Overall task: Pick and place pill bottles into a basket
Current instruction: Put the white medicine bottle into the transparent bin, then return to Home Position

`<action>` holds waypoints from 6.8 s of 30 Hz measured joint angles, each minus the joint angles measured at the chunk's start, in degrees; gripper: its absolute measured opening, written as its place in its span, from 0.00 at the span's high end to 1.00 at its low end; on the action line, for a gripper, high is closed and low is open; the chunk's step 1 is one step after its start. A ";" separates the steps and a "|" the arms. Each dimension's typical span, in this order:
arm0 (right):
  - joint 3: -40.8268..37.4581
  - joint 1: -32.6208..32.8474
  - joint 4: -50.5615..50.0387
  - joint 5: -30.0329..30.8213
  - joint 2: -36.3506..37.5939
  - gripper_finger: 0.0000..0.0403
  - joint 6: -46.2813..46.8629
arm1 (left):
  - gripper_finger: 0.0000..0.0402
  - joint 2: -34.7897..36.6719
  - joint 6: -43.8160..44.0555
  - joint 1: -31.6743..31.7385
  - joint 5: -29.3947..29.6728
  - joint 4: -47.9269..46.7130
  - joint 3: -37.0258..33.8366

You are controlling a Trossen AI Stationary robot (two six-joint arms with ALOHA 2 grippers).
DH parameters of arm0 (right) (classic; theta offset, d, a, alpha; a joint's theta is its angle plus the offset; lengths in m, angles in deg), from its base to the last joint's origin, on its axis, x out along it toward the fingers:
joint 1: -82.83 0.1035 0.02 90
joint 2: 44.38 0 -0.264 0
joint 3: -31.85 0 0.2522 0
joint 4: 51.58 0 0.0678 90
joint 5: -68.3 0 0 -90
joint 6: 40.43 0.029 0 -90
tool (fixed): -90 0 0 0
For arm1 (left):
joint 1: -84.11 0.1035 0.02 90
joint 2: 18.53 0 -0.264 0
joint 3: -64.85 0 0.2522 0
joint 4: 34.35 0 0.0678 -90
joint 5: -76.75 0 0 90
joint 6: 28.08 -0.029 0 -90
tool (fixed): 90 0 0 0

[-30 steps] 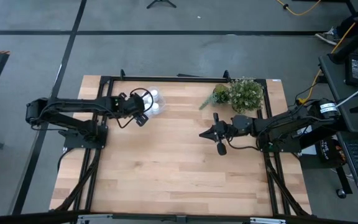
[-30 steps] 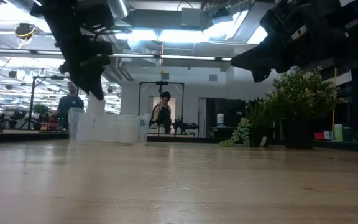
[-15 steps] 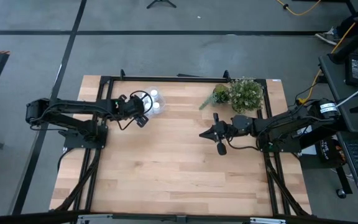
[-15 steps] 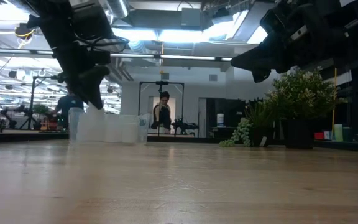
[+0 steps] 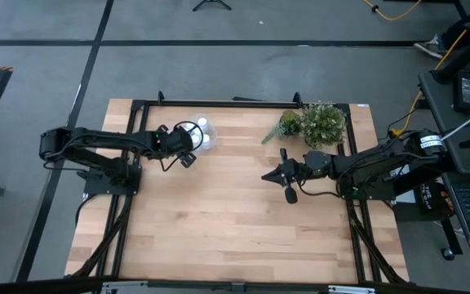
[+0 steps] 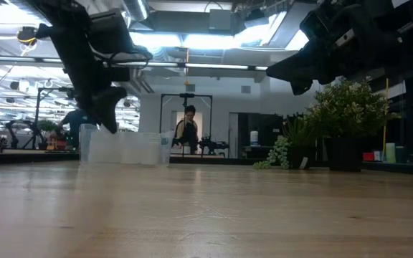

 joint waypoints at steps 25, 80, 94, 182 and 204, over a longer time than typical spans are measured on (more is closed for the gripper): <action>0.00 -0.01 -0.11 -0.04 0.00 0.99 0.02 | 0.53 -3.33 -0.76 0.31 -2.37 2.37 0.00; -0.02 -0.02 -3.66 -0.04 -0.02 0.99 0.01 | 0.48 10.92 -10.03 -0.70 -8.02 -1.99 5.81; -0.04 1.72 -6.52 -1.04 9.40 0.99 1.45 | 0.84 27.86 -20.48 -16.12 1.37 -3.72 4.23; -16.64 -1.75 -29.14 1.01 59.78 0.99 -6.60 | 0.99 67.18 -27.58 -12.78 -13.16 35.32 -36.35; -20.17 -1.75 -28.92 -6.02 60.61 0.99 8.60 | 0.98 67.18 -27.58 -12.76 -13.14 35.30 -36.33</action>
